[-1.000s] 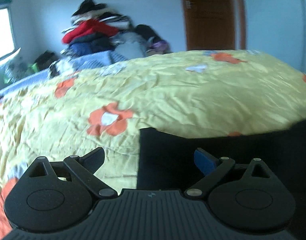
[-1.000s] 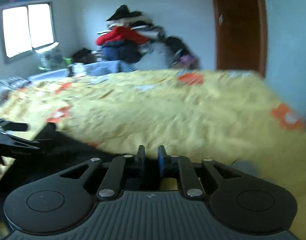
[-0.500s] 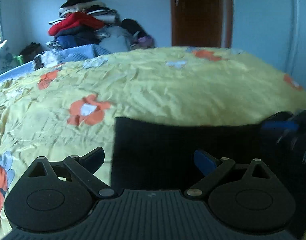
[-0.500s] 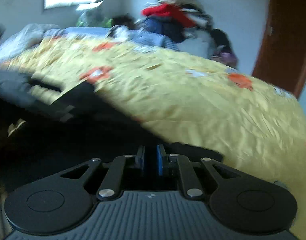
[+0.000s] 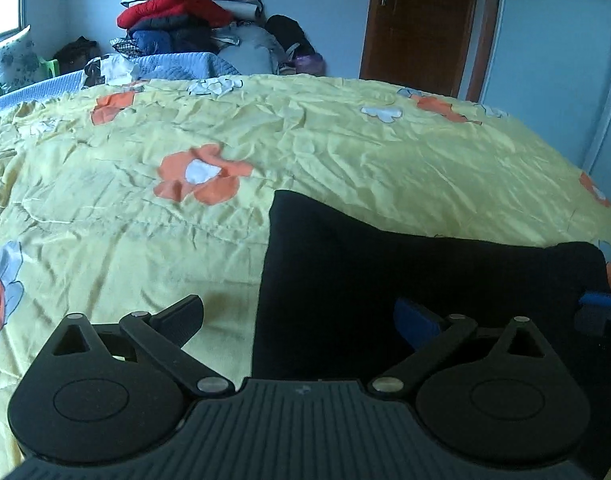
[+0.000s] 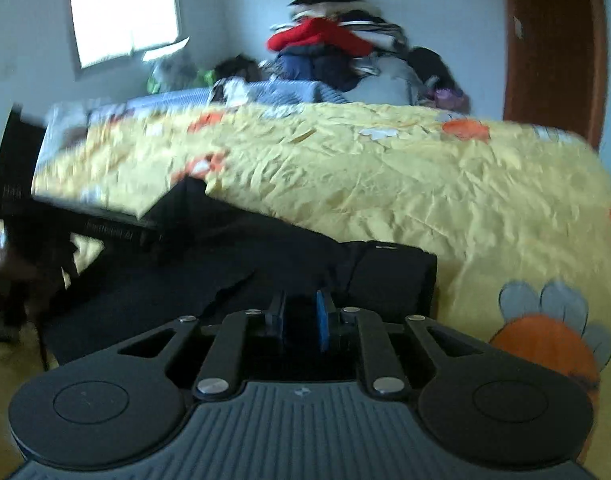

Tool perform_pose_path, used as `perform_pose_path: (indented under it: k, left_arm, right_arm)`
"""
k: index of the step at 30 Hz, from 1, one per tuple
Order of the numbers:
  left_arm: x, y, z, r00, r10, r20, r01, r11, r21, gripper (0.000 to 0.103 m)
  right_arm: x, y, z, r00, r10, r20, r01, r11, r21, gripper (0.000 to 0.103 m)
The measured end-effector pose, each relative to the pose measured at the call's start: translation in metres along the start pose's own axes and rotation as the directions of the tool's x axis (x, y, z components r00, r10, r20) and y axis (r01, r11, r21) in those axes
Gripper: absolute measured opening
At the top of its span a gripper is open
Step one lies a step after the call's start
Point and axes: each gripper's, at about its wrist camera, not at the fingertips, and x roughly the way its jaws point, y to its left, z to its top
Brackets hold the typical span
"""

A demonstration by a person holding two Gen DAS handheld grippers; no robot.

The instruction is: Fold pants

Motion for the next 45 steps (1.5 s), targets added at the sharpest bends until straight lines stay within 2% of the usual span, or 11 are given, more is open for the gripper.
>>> perform_pose_path:
  k: [5,14,24,27,28,30,31,33,35,42,45]
  left_arm:
    - [-0.006,-0.007,-0.006,0.999,0.034,0.035,-0.035,0.999,0.038,0.103]
    - [-0.012,-0.022,-0.014,0.989,0.102,0.106,-0.115,0.985,0.126,0.103]
    - [-0.011,-0.022,-0.015,0.989,0.102,0.109,-0.115,0.985,0.125,0.103]
    - [-0.011,-0.022,-0.015,0.989,0.100,0.109,-0.113,0.986,0.123,0.103]
    - [-0.011,-0.022,-0.015,0.989,0.099,0.108,-0.112,0.986,0.121,0.103]
    - [-0.011,-0.021,-0.016,0.990,0.097,0.107,-0.110,0.987,0.119,0.103]
    - [-0.011,-0.020,-0.016,0.990,0.096,0.106,-0.108,0.987,0.117,0.103]
    - [-0.010,-0.020,-0.016,0.990,0.092,0.103,-0.104,0.988,0.112,0.103]
    - [-0.010,-0.019,-0.016,0.991,0.088,0.100,-0.099,0.989,0.107,0.103]
    - [-0.010,-0.019,-0.015,0.992,0.085,0.096,-0.095,0.991,0.099,0.103]
    - [-0.012,-0.018,-0.015,0.992,0.082,0.096,-0.091,0.991,0.100,0.103]
  right_arm:
    - [-0.004,0.006,-0.016,0.996,-0.021,0.082,0.022,1.000,-0.020,0.015]
    - [-0.004,0.007,-0.016,0.996,-0.034,0.088,0.037,0.999,-0.030,0.015]
    - [-0.005,0.008,-0.017,0.995,-0.025,0.094,0.027,0.999,-0.026,0.018]
    - [-0.006,0.011,-0.018,0.995,-0.015,0.101,0.020,0.999,-0.045,0.026]
    - [-0.007,0.013,-0.018,0.994,-0.013,0.105,0.019,0.998,-0.058,0.034]
    - [-0.008,0.021,-0.019,0.993,0.007,0.114,0.005,0.994,-0.107,0.067]
    - [-0.009,0.029,-0.021,0.993,-0.015,0.116,0.031,0.990,-0.140,0.103]
    - [-0.007,0.040,-0.022,0.990,-0.085,0.115,0.106,0.976,-0.189,0.103]
    - [-0.006,0.040,-0.022,0.990,-0.086,0.113,0.107,0.975,-0.193,0.103]
    - [-0.020,0.031,-0.026,0.968,-0.225,0.107,0.233,0.970,-0.064,0.103]
    - [-0.021,0.022,-0.029,0.969,-0.243,0.044,0.243,0.970,0.002,0.103]
